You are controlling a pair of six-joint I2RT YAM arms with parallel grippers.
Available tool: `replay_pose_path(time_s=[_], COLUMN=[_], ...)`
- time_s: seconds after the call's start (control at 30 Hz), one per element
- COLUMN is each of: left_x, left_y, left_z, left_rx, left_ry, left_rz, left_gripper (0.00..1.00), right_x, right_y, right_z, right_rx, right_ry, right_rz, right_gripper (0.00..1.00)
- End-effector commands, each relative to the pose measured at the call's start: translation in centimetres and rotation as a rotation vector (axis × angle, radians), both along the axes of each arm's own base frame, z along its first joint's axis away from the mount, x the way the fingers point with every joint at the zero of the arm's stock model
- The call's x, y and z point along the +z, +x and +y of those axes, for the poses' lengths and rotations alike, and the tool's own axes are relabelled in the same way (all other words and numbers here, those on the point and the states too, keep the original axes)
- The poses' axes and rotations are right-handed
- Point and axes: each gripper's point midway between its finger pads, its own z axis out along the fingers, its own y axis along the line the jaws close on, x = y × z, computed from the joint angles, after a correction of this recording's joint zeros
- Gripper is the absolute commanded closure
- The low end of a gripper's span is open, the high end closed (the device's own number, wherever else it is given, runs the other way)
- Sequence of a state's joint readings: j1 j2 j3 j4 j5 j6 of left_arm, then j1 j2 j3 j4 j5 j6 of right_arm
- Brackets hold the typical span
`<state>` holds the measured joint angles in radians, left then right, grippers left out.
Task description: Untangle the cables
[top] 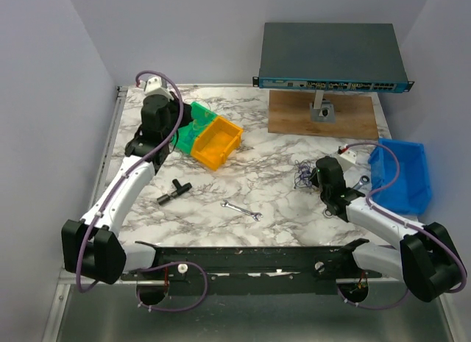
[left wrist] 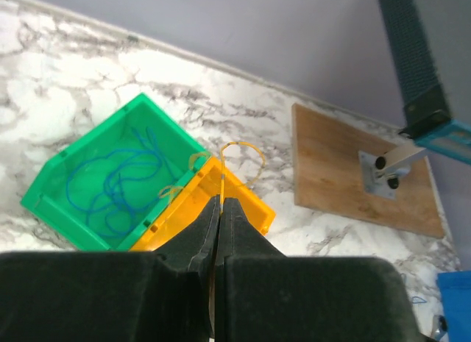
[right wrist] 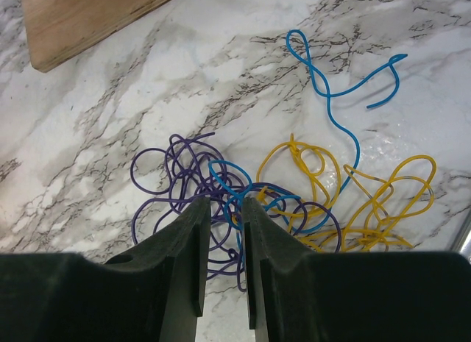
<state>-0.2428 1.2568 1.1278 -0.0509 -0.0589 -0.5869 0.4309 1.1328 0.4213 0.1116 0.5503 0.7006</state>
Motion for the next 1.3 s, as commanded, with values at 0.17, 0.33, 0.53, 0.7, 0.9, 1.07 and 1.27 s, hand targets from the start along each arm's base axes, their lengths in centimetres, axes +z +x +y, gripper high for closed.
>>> replay_pose_path(time_s=[0.17,0.33,0.53,0.7,0.9,1.07,1.27], left_x=[-7.7,-11.6,-14.7,-15.4,-15.1,-13.0,-9.4], left_y=[1.2,0.2,0.3,-0.4,-0.8,-0.9,-1.5], left_z=[-2.8,-4.9,-8.0,-10.9,-13.1,-13.6,-13.3], left_rx=[0.070,0.028,-0.098,-0.177,-0.274,-0.285,-0.290], left_ry=[0.057,0.113,0.125,0.167,0.177,0.214,0.221], left_rz=[0.115,0.232,0.377,0.406,0.411,0.378,0.314], left_gripper=[1.00,1.00,1.00,1.00,1.00,1.00,1.00], right_x=[0.0,0.1,0.0,0.1,0.0,-0.2,-0.3], right_y=[-0.3,-0.3,-0.3,-0.3,-0.3,-0.3,-0.3], right_z=[0.1,0.1,0.1,0.0,0.0,0.0,0.0], right_rx=[0.015,0.015,0.014,0.010,0.009,0.007,0.007], right_ry=[0.000,0.002,0.001,0.001,0.001,-0.002,-0.005], right_rz=[-0.010,-0.010,-0.008,-0.008,-0.005,0.000,0.003], right_gripper=[0.70,0.70,0.70,0.70,0.70,0.70,0.70])
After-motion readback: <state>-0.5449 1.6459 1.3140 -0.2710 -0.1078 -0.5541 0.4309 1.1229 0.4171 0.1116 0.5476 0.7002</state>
